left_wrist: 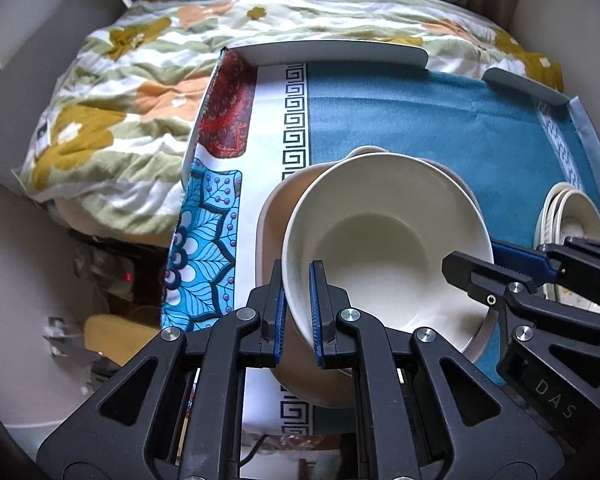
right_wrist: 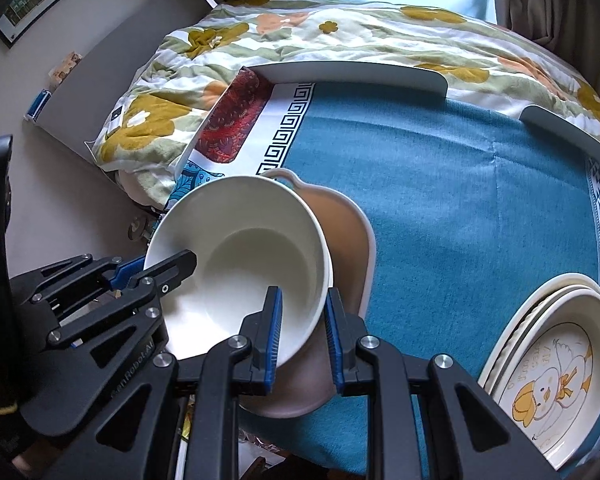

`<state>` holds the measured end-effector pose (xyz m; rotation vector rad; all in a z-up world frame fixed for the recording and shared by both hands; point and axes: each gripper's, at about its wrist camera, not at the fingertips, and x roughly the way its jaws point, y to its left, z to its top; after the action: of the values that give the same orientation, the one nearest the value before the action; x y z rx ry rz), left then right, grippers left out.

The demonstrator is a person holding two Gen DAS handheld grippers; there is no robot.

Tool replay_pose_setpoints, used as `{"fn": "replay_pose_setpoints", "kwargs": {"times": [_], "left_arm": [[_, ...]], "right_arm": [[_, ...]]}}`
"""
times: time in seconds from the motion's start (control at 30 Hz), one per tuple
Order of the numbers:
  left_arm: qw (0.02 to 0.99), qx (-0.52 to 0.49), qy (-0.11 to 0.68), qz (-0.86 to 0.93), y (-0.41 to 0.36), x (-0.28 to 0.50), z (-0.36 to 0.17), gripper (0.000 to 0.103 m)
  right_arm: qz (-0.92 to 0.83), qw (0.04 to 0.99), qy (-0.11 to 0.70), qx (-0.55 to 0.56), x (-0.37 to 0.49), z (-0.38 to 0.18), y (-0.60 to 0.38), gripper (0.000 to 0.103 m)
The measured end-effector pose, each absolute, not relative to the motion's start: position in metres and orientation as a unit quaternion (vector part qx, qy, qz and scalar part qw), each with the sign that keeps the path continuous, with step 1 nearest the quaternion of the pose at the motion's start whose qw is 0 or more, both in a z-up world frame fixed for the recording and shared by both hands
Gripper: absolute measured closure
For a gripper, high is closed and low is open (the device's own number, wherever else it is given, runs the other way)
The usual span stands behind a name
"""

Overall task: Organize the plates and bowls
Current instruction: 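Carry the smaller cream bowl and lower it into the cream bowl, then open the left gripper and release the nested bowls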

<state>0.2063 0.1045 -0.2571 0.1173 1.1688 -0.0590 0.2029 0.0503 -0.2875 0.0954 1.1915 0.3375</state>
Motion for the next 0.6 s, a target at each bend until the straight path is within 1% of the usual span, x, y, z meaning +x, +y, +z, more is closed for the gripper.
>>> {"fn": "replay_pose_setpoints", "kwargs": {"times": [0.17,0.43,0.6], "left_arm": [[0.831,0.071,0.551,-0.020,0.105,0.207,-0.258,0.095],[0.834,0.069,0.548,-0.022,0.106,0.205,-0.258,0.095],[0.846,0.056,0.529,-0.026,0.114,0.198,-0.240,0.095]], "right_arm": [[0.160,0.815,0.555,0.048,0.202,-0.287,0.049,0.083],[0.159,0.820,0.547,0.048,0.198,-0.283,0.051,0.083],[0.149,0.839,0.520,0.060,0.188,-0.265,0.042,0.083]]}}
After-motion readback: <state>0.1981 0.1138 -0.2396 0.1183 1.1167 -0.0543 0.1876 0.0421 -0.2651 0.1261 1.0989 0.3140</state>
